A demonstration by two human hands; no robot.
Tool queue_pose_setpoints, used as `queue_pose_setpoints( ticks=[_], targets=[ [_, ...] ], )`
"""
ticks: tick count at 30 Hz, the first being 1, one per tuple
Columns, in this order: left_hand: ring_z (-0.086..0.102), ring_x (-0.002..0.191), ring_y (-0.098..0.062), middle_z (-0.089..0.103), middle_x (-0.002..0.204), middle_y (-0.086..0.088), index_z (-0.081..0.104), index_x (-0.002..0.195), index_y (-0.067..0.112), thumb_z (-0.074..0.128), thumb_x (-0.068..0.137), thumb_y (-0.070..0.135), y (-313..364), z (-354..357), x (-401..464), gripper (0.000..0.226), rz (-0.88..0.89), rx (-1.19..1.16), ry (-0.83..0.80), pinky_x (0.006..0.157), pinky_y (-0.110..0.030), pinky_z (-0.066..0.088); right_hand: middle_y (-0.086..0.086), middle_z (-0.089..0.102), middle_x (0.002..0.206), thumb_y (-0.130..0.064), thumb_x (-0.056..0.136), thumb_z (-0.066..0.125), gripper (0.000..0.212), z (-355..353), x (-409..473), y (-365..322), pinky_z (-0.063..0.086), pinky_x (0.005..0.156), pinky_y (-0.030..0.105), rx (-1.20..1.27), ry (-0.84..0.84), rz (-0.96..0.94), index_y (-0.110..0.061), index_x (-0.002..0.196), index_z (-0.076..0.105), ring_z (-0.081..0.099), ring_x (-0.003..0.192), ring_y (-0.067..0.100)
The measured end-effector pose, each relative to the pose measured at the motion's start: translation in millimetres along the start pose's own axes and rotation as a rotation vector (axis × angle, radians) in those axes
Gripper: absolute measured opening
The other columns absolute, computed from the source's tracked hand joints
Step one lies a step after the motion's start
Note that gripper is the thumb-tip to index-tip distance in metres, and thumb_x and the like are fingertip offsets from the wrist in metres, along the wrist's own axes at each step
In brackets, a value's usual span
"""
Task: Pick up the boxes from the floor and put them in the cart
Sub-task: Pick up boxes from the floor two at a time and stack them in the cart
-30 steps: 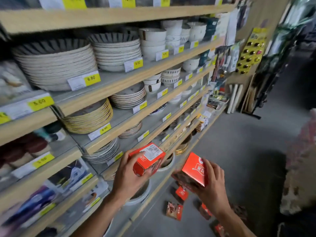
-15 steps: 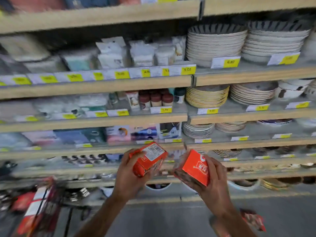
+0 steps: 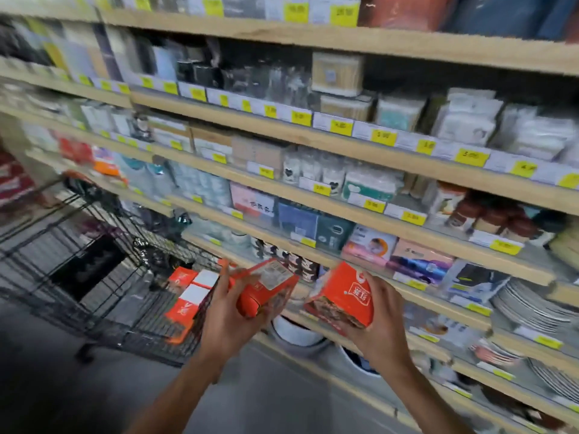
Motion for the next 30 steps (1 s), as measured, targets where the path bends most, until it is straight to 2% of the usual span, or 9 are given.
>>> queue_pose_setpoints(
  ticks=[3, 6, 9, 13, 16, 19, 23, 27, 30],
  targets=[
    [0.055, 0.114, -0.013, 0.045, 0.135, 0.009, 0.061, 0.124, 0.036, 0.085, 0.066, 0.037, -34.8, -55.3, -11.2, 0.063, -0.087, 0.098, 0.083, 0.085, -0.025, 0.051, -0.004, 0.034, 0.140, -0.072, 0.063, 0.074, 0.105, 48.0, 20.0, -40.5, 0.051, 0.097, 0.053, 0.040, -0.076, -0.047, -0.031, 0.152, 0.033, 0.039, 0.128, 0.020],
    [0.057, 0.110, -0.010, 0.048, 0.131, 0.009, 0.063, 0.123, 0.029, 0.077, 0.066, 0.048, -58.2, -105.4, -29.7, 0.062, -0.144, 0.160, 0.185, 0.088, -0.027, 0.052, -0.006, 0.033, 0.140, -0.061, 0.060, 0.085, 0.110, 97.7, 36.8, -79.1, 0.053, 0.095, 0.053, 0.085, -0.159, -0.130, -0.033, 0.152, 0.032, 0.038, 0.129, 0.018],
    [0.060, 0.112, -0.012, 0.049, 0.130, 0.011, 0.065, 0.120, 0.027, 0.074, 0.066, 0.053, -83.6, -147.5, -48.8, 0.061, -0.236, 0.187, 0.278, 0.093, -0.028, 0.052, 0.001, 0.037, 0.143, -0.046, 0.057, 0.095, 0.113, 150.3, 54.6, -115.3, 0.052, 0.097, 0.054, 0.107, -0.233, -0.211, -0.030, 0.151, 0.035, 0.041, 0.130, 0.023],
    [0.058, 0.113, -0.007, 0.050, 0.127, 0.011, 0.066, 0.117, 0.026, 0.075, 0.066, 0.058, -110.9, -190.0, -75.5, 0.061, -0.332, 0.250, 0.414, 0.095, -0.021, 0.048, 0.002, 0.040, 0.140, -0.032, 0.053, 0.100, 0.112, 219.4, 67.3, -159.0, 0.047, 0.102, 0.055, 0.183, -0.319, -0.330, -0.022, 0.149, 0.042, 0.041, 0.129, 0.026],
    [0.059, 0.108, -0.008, 0.053, 0.123, 0.006, 0.068, 0.113, 0.022, 0.072, 0.066, 0.065, -125.8, -209.9, -79.0, 0.065, -0.391, 0.295, 0.494, 0.092, -0.026, 0.052, -0.001, 0.040, 0.139, -0.034, 0.055, 0.098, 0.111, 267.0, 81.3, -183.5, 0.046, 0.103, 0.055, 0.235, -0.380, -0.403, -0.025, 0.150, 0.040, 0.040, 0.130, 0.024],
    [0.060, 0.109, -0.010, 0.051, 0.124, 0.007, 0.067, 0.116, 0.022, 0.074, 0.063, 0.064, -145.8, -223.6, -67.8, 0.068, -0.449, 0.340, 0.533, 0.087, -0.032, 0.057, -0.002, 0.041, 0.141, -0.038, 0.057, 0.097, 0.111, 311.6, 107.2, -201.7, 0.045, 0.105, 0.054, 0.289, -0.441, -0.440, -0.027, 0.150, 0.038, 0.040, 0.131, 0.023],
    [0.059, 0.111, -0.010, 0.050, 0.127, 0.008, 0.066, 0.118, 0.027, 0.076, 0.064, 0.062, -177.1, -232.0, -38.5, 0.065, -0.519, 0.377, 0.584, 0.086, -0.033, 0.058, -0.002, 0.038, 0.145, -0.041, 0.059, 0.095, 0.110, 362.3, 153.0, -217.5, 0.044, 0.106, 0.056, 0.335, -0.495, -0.475, -0.030, 0.151, 0.034, 0.039, 0.135, 0.023],
    [0.060, 0.109, -0.007, 0.051, 0.125, 0.010, 0.065, 0.114, 0.032, 0.079, 0.065, 0.057, -205.7, -230.1, -4.8, 0.057, -0.588, 0.360, 0.666, 0.085, -0.028, 0.057, -0.005, 0.037, 0.145, -0.047, 0.060, 0.092, 0.109, 403.6, 205.1, -224.9, 0.049, 0.102, 0.055, 0.375, -0.572, -0.470, -0.033, 0.151, 0.034, 0.040, 0.134, 0.022],
    [0.056, 0.113, -0.005, 0.050, 0.127, 0.009, 0.065, 0.117, 0.029, 0.077, 0.064, 0.064, -226.4, -225.5, 14.9, 0.064, -0.636, 0.341, 0.692, 0.085, -0.016, 0.051, -0.003, 0.038, 0.145, -0.041, 0.058, 0.095, 0.110, 431.2, 234.7, -227.6, 0.046, 0.103, 0.057, 0.368, -0.580, -0.484, -0.031, 0.151, 0.035, 0.039, 0.134, 0.023]
  ],
)
Point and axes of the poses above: each hand's wrist, its own x-axis towards the middle knuckle, its own z-axis out of the palm, y = z × x, the point moved 4 cm from there along x, towards the middle knuckle
